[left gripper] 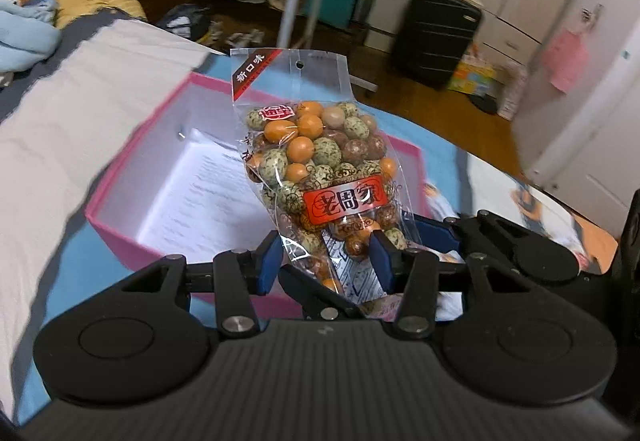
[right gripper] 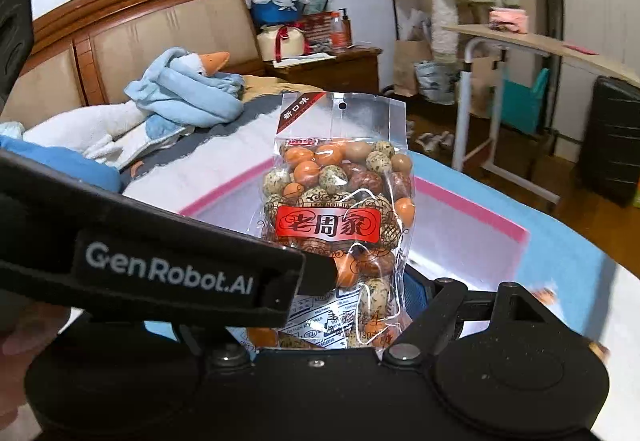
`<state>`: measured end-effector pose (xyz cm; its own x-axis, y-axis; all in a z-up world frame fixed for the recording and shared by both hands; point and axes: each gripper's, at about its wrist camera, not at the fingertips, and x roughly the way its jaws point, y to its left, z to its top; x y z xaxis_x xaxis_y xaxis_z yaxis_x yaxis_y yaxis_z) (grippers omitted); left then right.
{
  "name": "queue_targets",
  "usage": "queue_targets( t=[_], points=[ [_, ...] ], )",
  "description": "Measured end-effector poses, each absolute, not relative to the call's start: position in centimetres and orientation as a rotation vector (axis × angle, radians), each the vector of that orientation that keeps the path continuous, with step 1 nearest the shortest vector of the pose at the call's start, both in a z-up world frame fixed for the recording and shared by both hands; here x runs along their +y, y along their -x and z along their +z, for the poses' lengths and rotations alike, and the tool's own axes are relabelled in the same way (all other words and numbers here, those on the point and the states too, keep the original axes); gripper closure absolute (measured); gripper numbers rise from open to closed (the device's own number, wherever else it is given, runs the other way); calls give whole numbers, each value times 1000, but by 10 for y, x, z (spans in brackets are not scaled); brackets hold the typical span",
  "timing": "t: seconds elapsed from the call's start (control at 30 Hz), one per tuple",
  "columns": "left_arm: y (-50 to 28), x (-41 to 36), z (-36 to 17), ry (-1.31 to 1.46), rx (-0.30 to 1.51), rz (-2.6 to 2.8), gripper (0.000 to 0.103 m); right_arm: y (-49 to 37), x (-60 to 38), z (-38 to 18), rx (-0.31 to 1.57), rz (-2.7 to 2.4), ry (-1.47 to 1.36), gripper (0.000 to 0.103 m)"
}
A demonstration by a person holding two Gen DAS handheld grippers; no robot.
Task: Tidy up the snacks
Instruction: 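Lower the red-labelled bag into the pink box and open the left gripper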
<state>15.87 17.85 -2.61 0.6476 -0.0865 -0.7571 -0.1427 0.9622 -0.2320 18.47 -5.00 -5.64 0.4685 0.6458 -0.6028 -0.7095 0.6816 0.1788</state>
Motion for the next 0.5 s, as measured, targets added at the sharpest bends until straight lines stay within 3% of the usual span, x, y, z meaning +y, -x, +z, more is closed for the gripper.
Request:
queue_targets(
  t=[0.5],
  points=[
    [-228, 222, -86, 374, 1018, 66, 54, -247, -9, -108, 940, 858, 41, 15]
  ],
)
